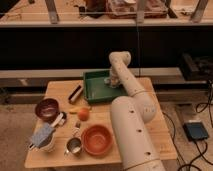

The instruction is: Wipe tray with towel

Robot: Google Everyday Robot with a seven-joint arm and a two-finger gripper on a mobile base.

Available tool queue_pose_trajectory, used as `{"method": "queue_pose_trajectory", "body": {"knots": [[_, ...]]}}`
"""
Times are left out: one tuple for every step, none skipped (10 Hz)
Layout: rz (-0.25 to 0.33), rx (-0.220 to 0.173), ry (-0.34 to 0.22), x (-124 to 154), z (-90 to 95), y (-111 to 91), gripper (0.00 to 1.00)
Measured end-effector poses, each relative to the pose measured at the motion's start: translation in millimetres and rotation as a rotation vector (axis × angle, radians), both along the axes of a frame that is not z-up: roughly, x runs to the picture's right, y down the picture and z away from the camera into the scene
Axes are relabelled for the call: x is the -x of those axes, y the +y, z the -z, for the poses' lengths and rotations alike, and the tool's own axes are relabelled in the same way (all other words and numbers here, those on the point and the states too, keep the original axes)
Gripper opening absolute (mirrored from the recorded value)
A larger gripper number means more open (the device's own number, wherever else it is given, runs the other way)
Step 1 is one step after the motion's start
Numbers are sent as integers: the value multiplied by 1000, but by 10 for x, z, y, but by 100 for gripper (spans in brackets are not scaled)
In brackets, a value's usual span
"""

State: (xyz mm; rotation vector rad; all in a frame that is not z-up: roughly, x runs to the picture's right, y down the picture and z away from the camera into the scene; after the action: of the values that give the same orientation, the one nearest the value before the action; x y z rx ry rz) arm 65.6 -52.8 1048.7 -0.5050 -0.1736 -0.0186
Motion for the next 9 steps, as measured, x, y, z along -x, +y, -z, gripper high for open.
{"method": "queue_pose_trajectory", "body": {"knots": [[-9, 4, -43, 67, 13, 17, 0], [-11, 5, -84, 231, 30, 27, 0], [-11, 0, -119, 413, 52, 29, 0], [-13, -8, -157, 579, 84, 54, 0], [-22, -19, -210, 806, 115, 106, 0], [-28, -23, -247, 924, 113, 161, 0], [-33, -27, -289, 1045, 117, 208, 0], [-40, -28, -328, 1153, 126, 267, 0], [-49, -37, -343, 1174, 140, 302, 0]]}}
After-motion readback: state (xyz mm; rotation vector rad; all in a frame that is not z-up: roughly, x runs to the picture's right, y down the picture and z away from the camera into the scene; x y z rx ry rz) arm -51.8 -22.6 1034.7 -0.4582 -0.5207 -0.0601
